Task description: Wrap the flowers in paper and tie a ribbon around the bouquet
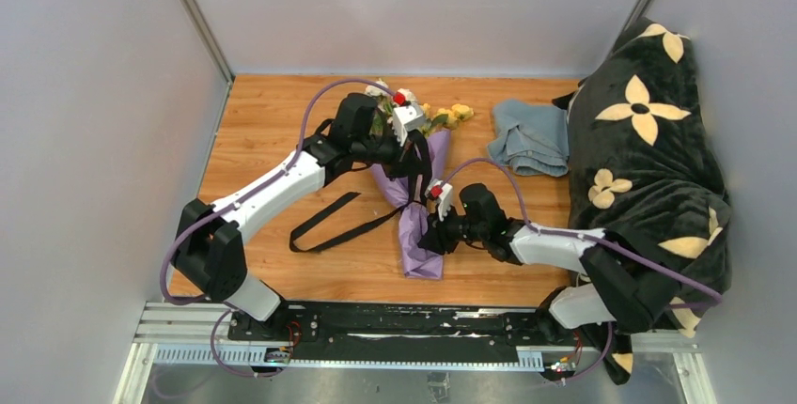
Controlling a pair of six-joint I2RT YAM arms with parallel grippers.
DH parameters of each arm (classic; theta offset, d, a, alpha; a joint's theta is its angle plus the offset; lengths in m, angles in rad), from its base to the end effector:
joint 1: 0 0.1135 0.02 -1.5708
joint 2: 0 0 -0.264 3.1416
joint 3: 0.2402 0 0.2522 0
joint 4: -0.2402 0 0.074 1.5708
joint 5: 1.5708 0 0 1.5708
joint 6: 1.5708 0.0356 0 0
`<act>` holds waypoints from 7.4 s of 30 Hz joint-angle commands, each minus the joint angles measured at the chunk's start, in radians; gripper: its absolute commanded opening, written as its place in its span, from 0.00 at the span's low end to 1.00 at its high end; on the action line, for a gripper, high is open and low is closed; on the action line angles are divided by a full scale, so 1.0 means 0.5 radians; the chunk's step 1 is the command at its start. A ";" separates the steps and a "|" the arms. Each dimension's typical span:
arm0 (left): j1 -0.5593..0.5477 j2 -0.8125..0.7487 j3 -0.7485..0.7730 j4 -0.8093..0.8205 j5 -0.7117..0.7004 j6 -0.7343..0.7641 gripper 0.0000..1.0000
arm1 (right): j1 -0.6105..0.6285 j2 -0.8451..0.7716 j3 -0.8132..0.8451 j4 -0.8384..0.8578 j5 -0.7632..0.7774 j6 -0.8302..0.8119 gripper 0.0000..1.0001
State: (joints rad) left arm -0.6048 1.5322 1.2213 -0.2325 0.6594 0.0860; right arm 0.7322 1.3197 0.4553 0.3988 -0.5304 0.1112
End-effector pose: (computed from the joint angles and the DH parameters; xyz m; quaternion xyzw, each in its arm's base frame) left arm 0.2745 -0.2163 0.3067 0.4287 0.7215 -0.3918 0.3771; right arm 0.1758 0.1823 0.1748 -0.3820 0.7401 0.4109 0.3709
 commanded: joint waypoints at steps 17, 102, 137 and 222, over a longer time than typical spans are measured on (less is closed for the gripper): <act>-0.021 -0.102 0.087 -0.139 -0.070 0.145 0.00 | 0.032 -0.404 0.097 -0.359 -0.212 -0.111 0.35; 0.702 -0.063 -1.333 -0.020 -2.184 1.658 0.00 | -0.327 -0.798 1.513 -1.204 1.006 -0.670 0.00; -0.018 -0.077 -1.064 0.157 -0.905 1.991 0.00 | -0.421 -0.610 1.746 -1.046 0.425 -0.391 0.00; -0.022 -0.264 -0.828 1.143 0.044 -0.880 0.00 | 0.011 0.447 -0.344 2.044 -0.021 0.108 0.30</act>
State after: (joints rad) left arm -0.6067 1.4010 0.8288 0.2363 0.6952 -0.3214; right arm 0.7204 1.6089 0.3134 1.4857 -0.5770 0.2016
